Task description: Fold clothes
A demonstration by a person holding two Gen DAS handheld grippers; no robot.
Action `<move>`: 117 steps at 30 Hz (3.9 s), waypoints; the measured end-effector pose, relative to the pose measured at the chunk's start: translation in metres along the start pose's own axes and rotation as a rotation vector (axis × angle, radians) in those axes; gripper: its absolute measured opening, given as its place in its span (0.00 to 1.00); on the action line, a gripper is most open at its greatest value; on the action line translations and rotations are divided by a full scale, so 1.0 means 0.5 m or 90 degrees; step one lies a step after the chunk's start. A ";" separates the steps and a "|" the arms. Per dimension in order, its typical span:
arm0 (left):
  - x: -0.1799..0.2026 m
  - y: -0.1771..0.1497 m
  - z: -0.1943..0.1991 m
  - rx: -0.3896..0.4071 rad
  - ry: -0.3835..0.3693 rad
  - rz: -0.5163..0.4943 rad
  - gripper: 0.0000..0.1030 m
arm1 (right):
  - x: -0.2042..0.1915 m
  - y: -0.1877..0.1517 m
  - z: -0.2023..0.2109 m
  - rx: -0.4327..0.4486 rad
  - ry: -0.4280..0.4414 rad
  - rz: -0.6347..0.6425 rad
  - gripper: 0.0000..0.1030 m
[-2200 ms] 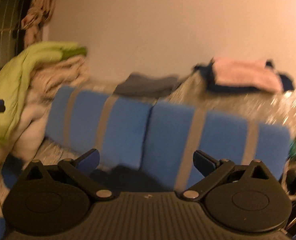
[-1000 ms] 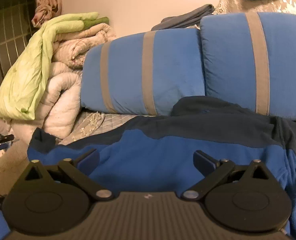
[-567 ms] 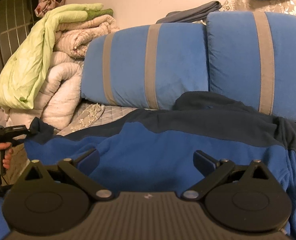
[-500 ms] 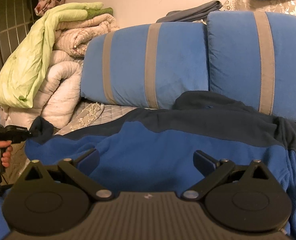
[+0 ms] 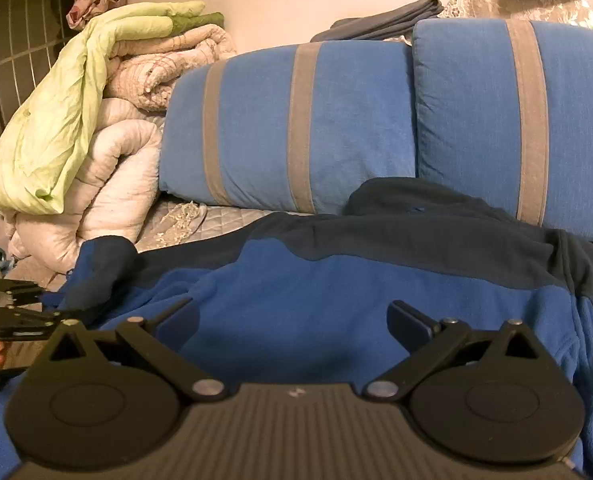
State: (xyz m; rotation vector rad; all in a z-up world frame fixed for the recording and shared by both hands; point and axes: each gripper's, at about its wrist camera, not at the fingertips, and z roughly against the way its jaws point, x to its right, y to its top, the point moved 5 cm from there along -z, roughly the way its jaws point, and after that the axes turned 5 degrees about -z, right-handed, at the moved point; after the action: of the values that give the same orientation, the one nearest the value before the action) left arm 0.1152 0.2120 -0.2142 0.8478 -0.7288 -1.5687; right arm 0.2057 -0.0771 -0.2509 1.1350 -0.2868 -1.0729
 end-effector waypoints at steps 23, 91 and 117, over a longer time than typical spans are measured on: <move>-0.207 0.039 -0.078 0.024 -0.090 0.369 0.13 | -0.002 -0.009 -0.020 -0.019 -0.021 0.015 1.00; -0.269 0.166 0.106 0.210 0.322 0.357 0.08 | 0.036 -0.023 -0.019 -0.073 -0.098 0.016 1.00; 0.538 0.506 -0.191 0.139 -0.157 -0.104 0.10 | 0.044 -0.039 -0.025 -0.114 -0.106 0.001 1.00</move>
State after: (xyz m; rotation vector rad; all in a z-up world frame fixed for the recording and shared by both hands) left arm 0.3082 -0.0934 -0.0916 0.8993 -1.0442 -1.7829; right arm 0.2143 -0.0877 -0.2793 0.8868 -0.3157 -1.1696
